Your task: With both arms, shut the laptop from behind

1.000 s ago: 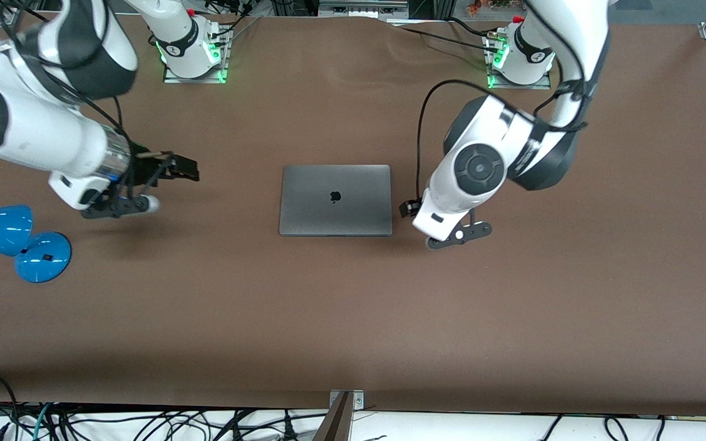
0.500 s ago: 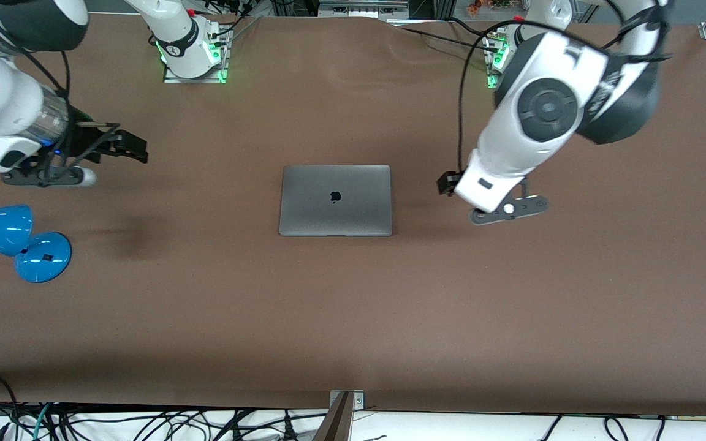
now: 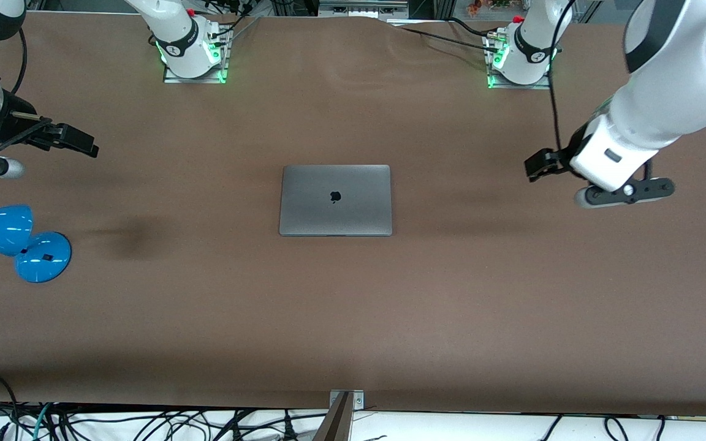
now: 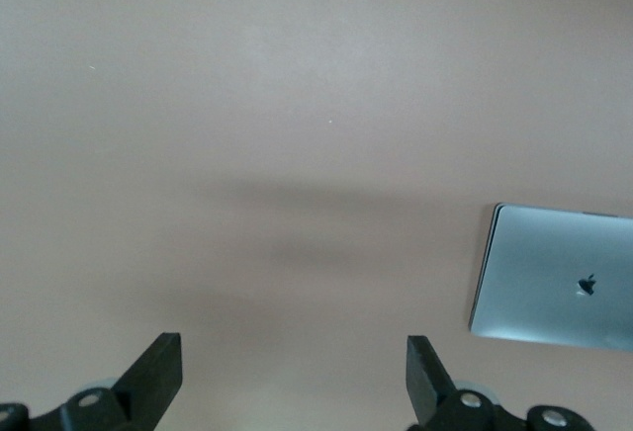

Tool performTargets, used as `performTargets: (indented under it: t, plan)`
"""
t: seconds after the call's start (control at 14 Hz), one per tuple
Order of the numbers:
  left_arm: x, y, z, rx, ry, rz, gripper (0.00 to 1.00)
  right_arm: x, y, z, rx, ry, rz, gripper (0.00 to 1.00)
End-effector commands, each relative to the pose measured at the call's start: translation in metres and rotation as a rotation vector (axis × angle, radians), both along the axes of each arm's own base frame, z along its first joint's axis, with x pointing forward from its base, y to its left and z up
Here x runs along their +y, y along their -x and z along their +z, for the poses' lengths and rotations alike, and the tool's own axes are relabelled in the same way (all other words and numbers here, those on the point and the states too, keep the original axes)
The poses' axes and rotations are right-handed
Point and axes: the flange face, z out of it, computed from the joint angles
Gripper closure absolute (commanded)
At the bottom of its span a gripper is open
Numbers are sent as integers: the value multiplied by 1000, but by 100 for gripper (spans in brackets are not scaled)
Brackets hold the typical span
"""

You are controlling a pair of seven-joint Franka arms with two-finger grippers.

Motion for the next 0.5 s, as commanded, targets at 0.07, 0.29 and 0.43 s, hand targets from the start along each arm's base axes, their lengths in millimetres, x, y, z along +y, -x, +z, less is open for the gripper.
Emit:
performTargets:
  t: [0.07,0.29,0.43]
  plan:
    - [41,37,7,12,-8,-68,0,-3,15,13,-23,47,5,0]
    - [46,72,-4,-14,-10,-76,0,-4,15,13,-23,62,1,0]
    - [36,82,-7,-17,-13,-121,0,-4,14,13,-28,59,5,0]
